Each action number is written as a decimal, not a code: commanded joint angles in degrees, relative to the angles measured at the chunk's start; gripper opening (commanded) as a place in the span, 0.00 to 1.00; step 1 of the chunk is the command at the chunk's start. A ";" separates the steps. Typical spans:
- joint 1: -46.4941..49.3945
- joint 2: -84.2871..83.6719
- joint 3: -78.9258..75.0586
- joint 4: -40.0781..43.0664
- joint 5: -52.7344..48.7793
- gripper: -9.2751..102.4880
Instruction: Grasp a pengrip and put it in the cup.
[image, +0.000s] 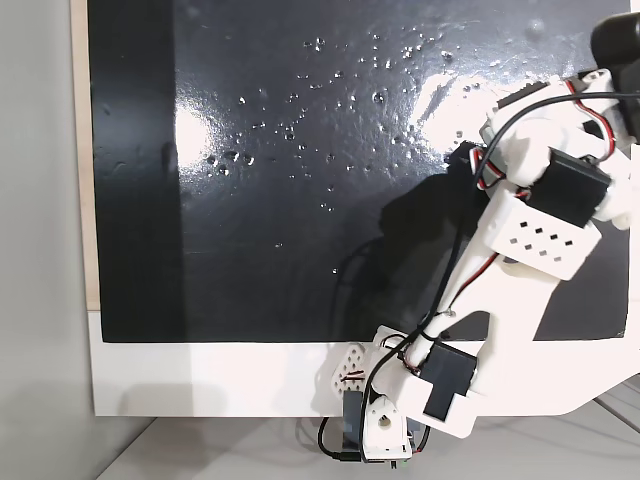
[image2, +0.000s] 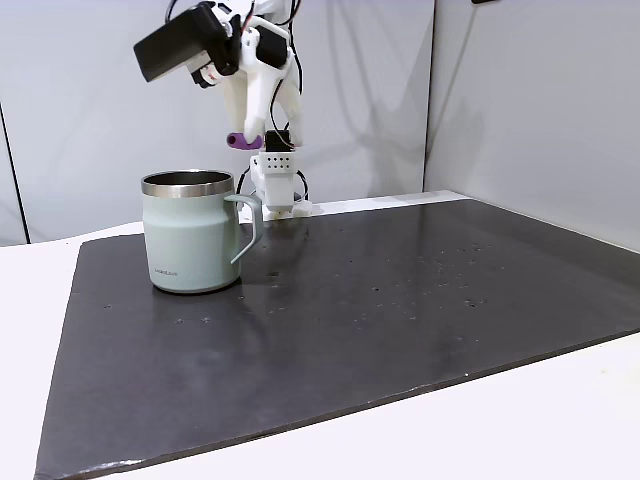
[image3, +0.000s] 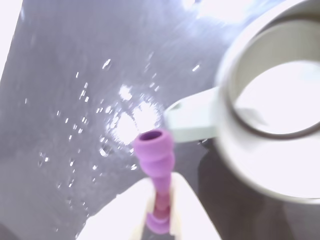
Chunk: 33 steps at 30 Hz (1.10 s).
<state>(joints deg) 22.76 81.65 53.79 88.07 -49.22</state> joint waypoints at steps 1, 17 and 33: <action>3.96 3.78 -3.78 0.26 -2.90 0.08; 10.20 8.35 2.90 0.62 -9.58 0.08; 10.28 10.02 4.66 0.79 -9.32 0.31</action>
<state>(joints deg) 32.70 87.98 58.89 88.59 -58.27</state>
